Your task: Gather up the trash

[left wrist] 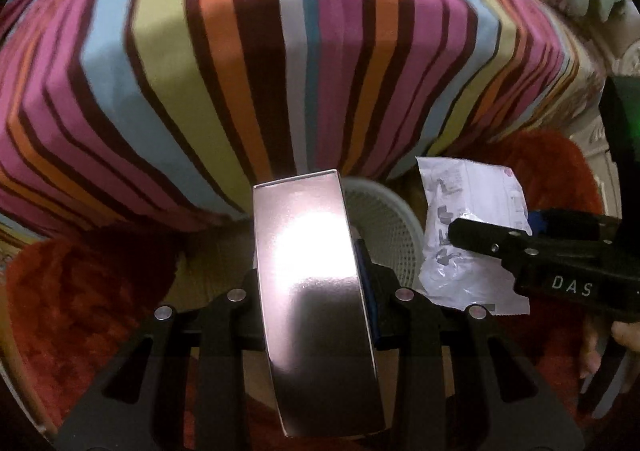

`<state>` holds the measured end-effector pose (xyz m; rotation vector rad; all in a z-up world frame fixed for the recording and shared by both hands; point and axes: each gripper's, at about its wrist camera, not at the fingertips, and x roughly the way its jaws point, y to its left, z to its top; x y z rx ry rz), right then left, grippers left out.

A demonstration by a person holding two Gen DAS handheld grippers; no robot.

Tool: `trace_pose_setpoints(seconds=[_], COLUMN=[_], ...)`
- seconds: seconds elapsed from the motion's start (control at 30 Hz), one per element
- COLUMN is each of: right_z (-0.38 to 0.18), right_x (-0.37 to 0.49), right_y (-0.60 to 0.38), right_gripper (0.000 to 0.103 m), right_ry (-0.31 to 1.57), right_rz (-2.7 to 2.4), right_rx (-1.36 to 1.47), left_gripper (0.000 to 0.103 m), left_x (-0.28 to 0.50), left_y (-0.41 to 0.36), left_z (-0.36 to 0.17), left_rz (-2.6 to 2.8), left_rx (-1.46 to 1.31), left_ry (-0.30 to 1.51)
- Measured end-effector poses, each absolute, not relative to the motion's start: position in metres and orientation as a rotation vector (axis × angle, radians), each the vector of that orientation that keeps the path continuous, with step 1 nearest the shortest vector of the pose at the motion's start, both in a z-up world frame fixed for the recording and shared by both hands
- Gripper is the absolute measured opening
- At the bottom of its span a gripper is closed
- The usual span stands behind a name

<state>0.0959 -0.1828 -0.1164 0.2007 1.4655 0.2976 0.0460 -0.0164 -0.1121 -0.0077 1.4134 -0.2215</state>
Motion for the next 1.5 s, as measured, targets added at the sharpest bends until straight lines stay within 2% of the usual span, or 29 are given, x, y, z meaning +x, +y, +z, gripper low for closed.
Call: trace_pose_setpoints(seconds=[0.37, 0.63, 0.7, 0.77, 0.87, 0.97, 1.23, 1.5], right_z=[-0.153, -0.187, -0.193, -0.200, -0.207, -0.208, -0.178, -0.112], right_x=[0.115, 0.096, 0.093, 0.094, 0.095, 0.095, 0.094, 0.091], right_y=[-0.169, -0.170, -0.172, -0.178, -0.187, -0.188, -0.184, -0.186], right_gripper=[0.047, 0.049, 0.053, 0.060, 0.075, 0.081, 0.090, 0.091], right_ry=[1.612, 1.736, 1.772, 1.798, 1.820, 1.822, 1.687, 1.364], right_rz=[0.253, 0.231, 0.217, 0.188, 0.160, 0.162, 0.207, 0.211], right_rx=[0.129, 0.114, 0.134, 0.153, 0.217, 0.243, 0.231, 0.177], left_gripper=[0.033, 0.035, 0.040, 0.060, 0.069, 0.070, 0.070, 0.070], left_x=[0.053, 0.058, 0.056, 0.057, 0.060, 0.061, 0.064, 0.067], left_y=[-0.020, -0.030, -0.027, -0.020, -0.006, 0.001, 0.002, 0.007], left_z=[-0.160, -0.194, -0.198, -0.203, -0.207, -0.206, -0.181, -0.131], left_rz=[-0.217, -0.207, -0.191, -0.119, -0.080, -0.066, -0.041, -0.020], left_rx=[0.001, -0.008, -0.017, -0.009, -0.098, -0.146, -0.169, -0.134], left_ry=[1.604, 1.733, 1.756, 1.778, 1.794, 1.789, 1.652, 1.435])
